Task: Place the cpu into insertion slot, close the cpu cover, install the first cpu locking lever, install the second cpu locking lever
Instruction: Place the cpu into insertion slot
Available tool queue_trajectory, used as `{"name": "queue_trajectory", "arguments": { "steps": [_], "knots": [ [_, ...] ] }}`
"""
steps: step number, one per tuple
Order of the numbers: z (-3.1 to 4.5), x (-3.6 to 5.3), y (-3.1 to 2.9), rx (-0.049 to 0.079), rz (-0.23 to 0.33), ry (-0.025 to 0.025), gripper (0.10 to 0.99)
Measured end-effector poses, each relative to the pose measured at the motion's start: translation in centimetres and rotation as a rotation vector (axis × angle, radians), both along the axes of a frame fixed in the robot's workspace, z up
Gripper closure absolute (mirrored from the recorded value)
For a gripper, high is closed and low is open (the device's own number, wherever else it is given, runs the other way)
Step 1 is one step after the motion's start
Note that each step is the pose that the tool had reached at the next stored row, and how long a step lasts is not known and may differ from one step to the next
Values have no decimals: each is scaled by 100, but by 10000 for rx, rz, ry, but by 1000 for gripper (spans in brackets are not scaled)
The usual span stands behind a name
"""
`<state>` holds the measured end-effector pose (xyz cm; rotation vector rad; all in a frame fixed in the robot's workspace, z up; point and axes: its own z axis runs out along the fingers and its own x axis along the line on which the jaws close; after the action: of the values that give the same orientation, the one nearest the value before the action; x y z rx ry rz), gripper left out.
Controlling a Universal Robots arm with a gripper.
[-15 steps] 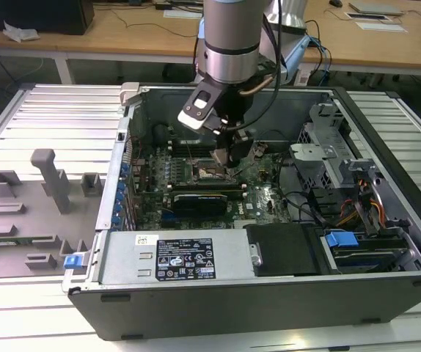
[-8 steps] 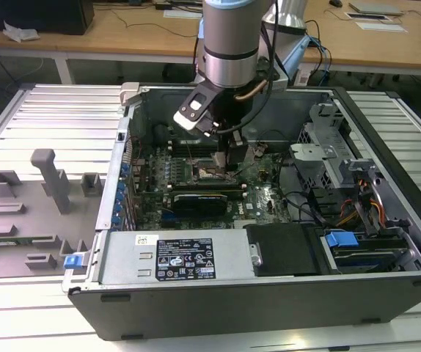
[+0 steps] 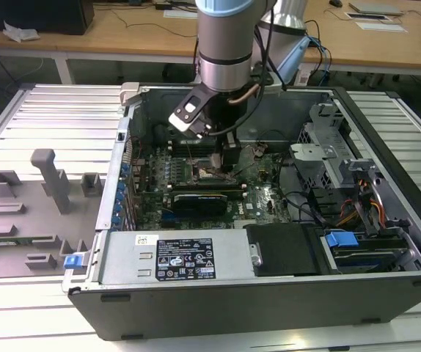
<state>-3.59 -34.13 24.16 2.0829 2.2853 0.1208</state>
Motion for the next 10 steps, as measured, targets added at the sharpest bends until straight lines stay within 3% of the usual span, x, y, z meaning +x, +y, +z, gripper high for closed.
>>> {"name": "queue_trajectory", "arguments": {
  "steps": [10],
  "knots": [
    [-133, -111, 78, 1, -592, 0, 545]
  ]
}}
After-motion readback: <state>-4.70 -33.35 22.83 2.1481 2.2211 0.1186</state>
